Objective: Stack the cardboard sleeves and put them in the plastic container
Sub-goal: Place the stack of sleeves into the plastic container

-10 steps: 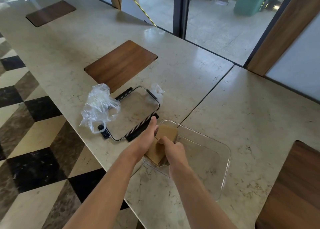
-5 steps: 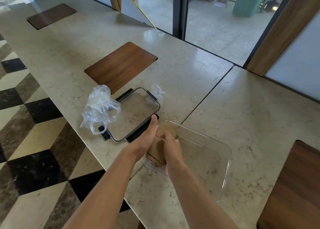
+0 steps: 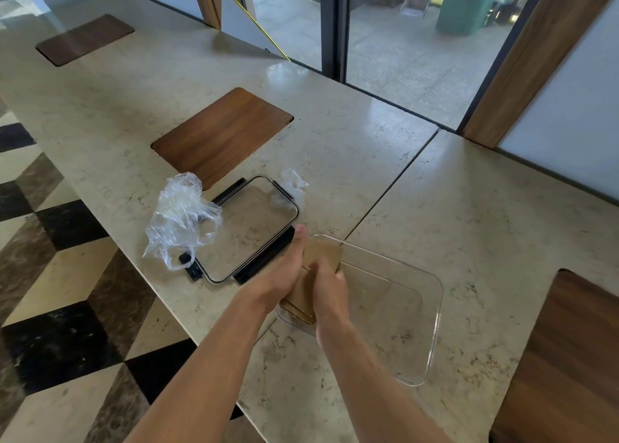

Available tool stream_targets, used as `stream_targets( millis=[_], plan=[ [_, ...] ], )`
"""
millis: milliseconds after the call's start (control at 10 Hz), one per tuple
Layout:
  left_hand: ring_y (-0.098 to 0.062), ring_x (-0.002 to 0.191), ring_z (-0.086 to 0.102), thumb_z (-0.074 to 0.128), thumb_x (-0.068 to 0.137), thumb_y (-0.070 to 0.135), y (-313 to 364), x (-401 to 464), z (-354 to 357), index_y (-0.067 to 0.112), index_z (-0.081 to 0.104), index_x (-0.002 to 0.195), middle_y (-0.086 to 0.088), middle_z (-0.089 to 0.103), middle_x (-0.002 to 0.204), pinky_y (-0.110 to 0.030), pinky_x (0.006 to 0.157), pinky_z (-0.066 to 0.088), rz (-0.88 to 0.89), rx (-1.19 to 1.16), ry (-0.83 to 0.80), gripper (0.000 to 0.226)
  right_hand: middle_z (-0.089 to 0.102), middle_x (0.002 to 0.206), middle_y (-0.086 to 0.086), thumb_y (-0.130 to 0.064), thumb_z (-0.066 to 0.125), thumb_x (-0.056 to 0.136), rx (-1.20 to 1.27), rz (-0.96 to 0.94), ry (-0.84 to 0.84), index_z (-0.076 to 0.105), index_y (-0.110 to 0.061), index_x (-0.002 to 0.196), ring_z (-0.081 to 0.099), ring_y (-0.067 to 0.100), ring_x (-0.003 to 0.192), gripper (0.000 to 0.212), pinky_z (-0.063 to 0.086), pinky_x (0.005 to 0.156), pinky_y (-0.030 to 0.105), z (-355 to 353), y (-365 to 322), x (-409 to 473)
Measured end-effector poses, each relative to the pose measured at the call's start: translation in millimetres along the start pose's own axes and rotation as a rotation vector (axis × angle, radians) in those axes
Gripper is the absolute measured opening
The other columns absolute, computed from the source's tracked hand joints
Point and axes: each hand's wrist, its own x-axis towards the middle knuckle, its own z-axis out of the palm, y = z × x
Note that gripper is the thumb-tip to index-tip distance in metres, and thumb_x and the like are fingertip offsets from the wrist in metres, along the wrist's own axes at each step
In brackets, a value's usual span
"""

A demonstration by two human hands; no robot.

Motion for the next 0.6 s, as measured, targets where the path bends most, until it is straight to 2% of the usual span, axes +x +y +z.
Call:
stream_targets(
  millis=[100, 200, 300, 400, 500, 600],
  plan=[
    [-0.017, 0.108, 0.078, 0.015, 0.079, 0.099, 0.6, -1.3, 0.7, 0.041, 0.083, 0.101, -0.006, 0.082, 0.113, -0.028, 0.087, 0.06, -0.011, -0.033, -0.033, 0.092, 0.071, 0.111, 0.013, -0.049, 0.056, 0.064, -0.011, 0.01, 0.002, 0.061, -0.014, 0.117, 0.068, 0.033, 0.105, 0.063, 0.055, 0.099, 0.057, 0.9, 0.3, 1.5],
    [-0.013, 0.106, 0.078, 0.012, 0.085, 0.095, -1.2, -0.6, 2.4, 0.04, 0.083, 0.103, -0.002, 0.084, 0.109, -0.024, 0.081, 0.061, -0.008, -0.049, -0.035, 0.091, 0.071, 0.11, 0.013, -0.049, 0.057, 0.064, -0.015, 0.02, 0.01, 0.06, -0.014, 0.118, 0.068, 0.033, 0.104, 0.064, 0.055, 0.099, 0.056, 1.6, 0.3, 3.0],
    [-0.016, 0.118, 0.074, 0.012, 0.088, 0.092, -2.9, -0.3, 3.2, 0.032, 0.073, 0.132, -0.004, 0.079, 0.126, -0.031, 0.098, 0.06, 0.013, -0.09, 0.026, 0.096, 0.07, 0.11, 0.011, -0.05, 0.058, 0.064, -0.005, 0.037, -0.008, 0.058, -0.015, 0.119, 0.068, 0.032, 0.105, 0.065, 0.055, 0.1, 0.055, 0.4, 0.0, 2.9],
    [-0.008, 0.11, 0.076, 0.015, 0.086, 0.091, -0.1, -5.9, 4.3, 0.037, 0.077, 0.121, 0.005, 0.081, 0.119, -0.024, 0.088, 0.062, 0.052, -0.081, 0.025, 0.09, 0.069, 0.107, 0.007, -0.055, 0.058, 0.064, 0.023, 0.041, -0.002, 0.06, -0.016, 0.115, 0.067, 0.026, 0.099, 0.064, 0.057, 0.089, 0.045, -7.0, -2.8, 4.3],
    [0.002, 0.1, 0.074, 0.012, 0.09, 0.087, 4.0, -7.5, 2.4, 0.037, 0.076, 0.106, 0.015, 0.081, 0.103, -0.016, 0.081, 0.058, 0.081, 0.02, 0.052, 0.083, 0.069, 0.105, 0.006, -0.057, 0.057, 0.067, 0.035, 0.021, -0.002, 0.065, -0.02, 0.108, 0.066, 0.022, 0.092, 0.055, 0.05, 0.07, 0.035, -21.6, -4.0, 6.8],
    [-0.023, 0.114, 0.066, 0.01, 0.082, 0.096, 18.7, -17.0, 13.5, 0.015, 0.07, 0.113, -0.012, 0.072, 0.121, -0.041, 0.105, 0.049, 0.24, 0.098, 0.152, 0.106, 0.072, 0.107, 0.009, -0.058, 0.057, 0.072, 0.004, -0.014, -0.006, 0.067, -0.013, 0.115, 0.064, 0.023, 0.089, 0.063, 0.046, 0.069, 0.035, -38.3, -4.7, 6.8]
  ],
)
